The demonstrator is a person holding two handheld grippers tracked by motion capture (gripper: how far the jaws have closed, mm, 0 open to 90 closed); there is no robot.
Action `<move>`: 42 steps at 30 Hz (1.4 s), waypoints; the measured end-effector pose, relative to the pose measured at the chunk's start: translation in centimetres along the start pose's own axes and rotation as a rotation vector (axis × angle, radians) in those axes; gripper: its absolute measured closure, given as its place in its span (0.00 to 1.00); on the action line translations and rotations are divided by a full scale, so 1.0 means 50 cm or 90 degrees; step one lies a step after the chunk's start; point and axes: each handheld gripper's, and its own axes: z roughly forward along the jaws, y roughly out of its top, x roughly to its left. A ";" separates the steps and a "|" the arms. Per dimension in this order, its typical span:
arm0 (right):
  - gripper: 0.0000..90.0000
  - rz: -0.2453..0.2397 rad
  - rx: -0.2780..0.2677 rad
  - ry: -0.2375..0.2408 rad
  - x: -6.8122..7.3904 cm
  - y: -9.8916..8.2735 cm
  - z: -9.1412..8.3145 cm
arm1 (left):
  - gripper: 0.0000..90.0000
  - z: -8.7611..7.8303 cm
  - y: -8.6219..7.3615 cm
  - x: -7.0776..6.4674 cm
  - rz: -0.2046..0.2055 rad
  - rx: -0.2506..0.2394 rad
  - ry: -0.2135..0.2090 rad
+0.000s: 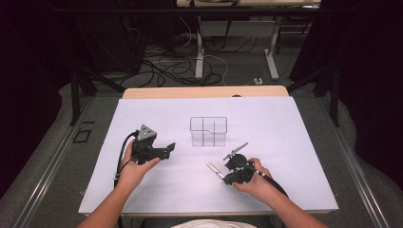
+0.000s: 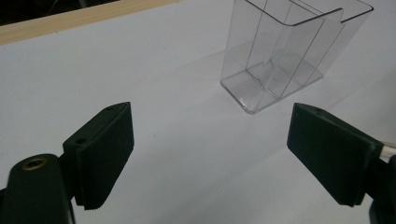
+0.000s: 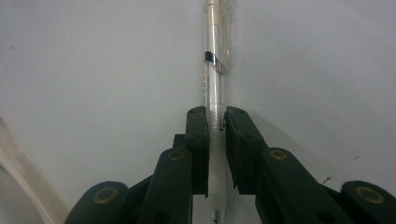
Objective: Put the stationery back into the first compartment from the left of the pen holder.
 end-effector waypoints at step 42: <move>0.89 -0.589 -0.079 -0.297 0.053 0.023 -0.025 | 0.23 -0.010 0.019 -0.019 0.079 0.012 0.002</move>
